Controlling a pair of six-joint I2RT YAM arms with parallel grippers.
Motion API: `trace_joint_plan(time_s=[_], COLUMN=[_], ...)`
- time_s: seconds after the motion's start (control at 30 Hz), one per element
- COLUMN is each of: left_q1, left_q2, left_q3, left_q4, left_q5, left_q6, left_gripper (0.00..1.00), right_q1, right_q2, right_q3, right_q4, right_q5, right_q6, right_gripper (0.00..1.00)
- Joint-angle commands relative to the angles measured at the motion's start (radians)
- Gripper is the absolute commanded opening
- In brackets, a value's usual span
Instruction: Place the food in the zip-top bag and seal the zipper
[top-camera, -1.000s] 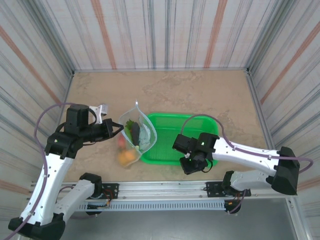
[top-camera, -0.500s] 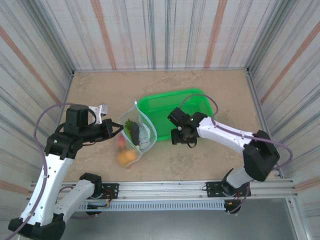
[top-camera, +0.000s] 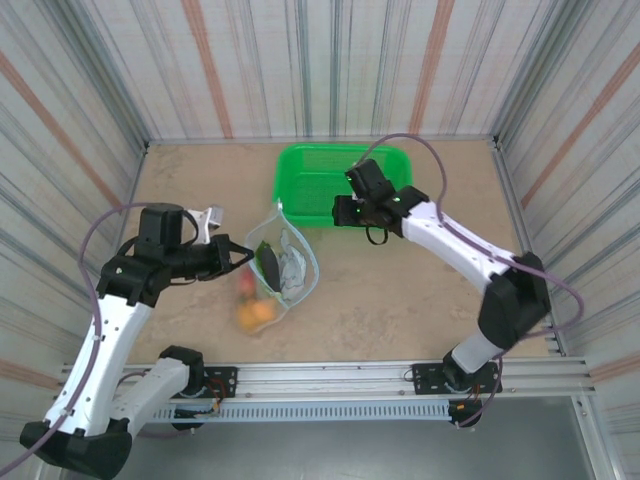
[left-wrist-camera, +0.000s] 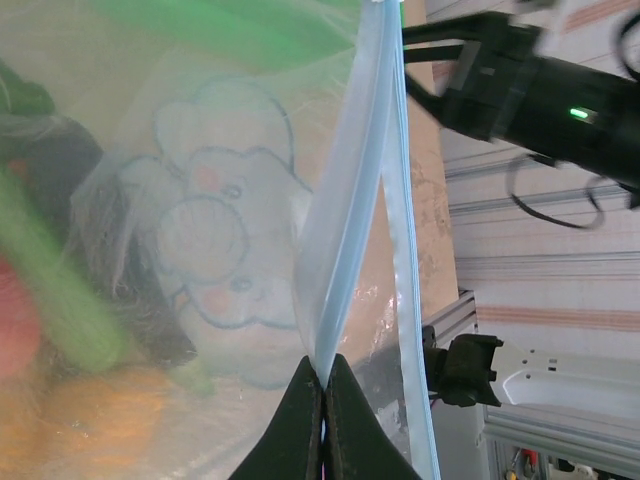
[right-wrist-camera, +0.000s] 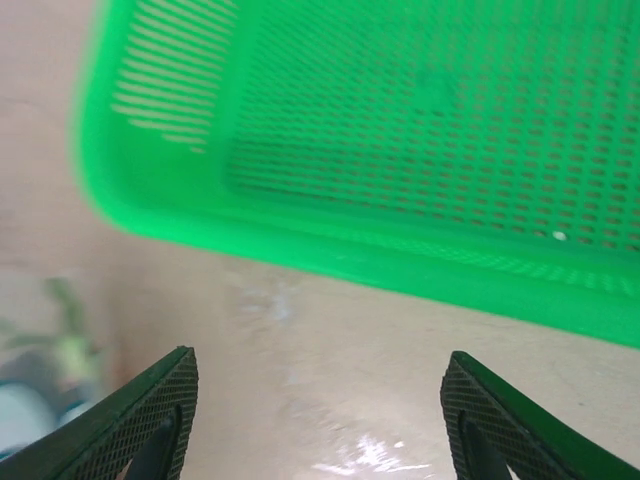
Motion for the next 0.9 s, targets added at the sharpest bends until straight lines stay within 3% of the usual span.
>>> trace_joint_plan(time_s=[0.0, 0.07, 0.17, 0.27, 0.43, 0.47, 0.6, 0.67, 0.87], left_q1=[-0.002, -0.004, -0.008, -0.011, -0.013, -0.018, -0.089, -0.135, -0.189], left_q2=[-0.002, 0.004, 0.014, 0.015, -0.001, -0.004, 0.000, 0.003, -0.027], left_q3=[-0.002, -0.014, -0.024, -0.019, -0.016, -0.020, -0.025, -0.017, 0.043], left_q4=[0.027, 0.051, 0.082, 0.096, 0.101, 0.110, 0.172, 0.207, 0.220], left_q5=[0.036, 0.042, 0.057, 0.061, 0.063, 0.064, 0.074, 0.082, 0.054], left_q6=[0.006, -0.009, -0.033, -0.050, -0.077, -0.087, -0.124, -0.127, -0.092], left_gripper=[0.00, 0.00, 0.00, 0.00, 0.00, 0.00, 0.00, 0.05, 0.34], right_q1=[0.009, 0.043, 0.094, 0.139, 0.178, 0.183, 0.202, 0.202, 0.200], right_q2=[-0.151, -0.197, -0.209, -0.154, -0.055, -0.044, 0.010, 0.018, -0.032], right_q3=[-0.068, -0.108, -0.120, -0.067, -0.010, -0.001, 0.091, 0.147, 0.259], right_q4=[0.089, 0.147, 0.201, 0.152, 0.115, 0.113, 0.058, 0.020, -0.035], right_q5=[-0.204, -0.261, -0.359, -0.348, -0.286, -0.275, -0.234, -0.222, -0.164], right_q6=[-0.044, -0.014, 0.014, -0.010, -0.041, -0.043, -0.111, -0.159, -0.315], right_gripper=[0.63, 0.58, 0.60, 0.64, 0.62, 0.58, 0.14, 0.01, 0.00])
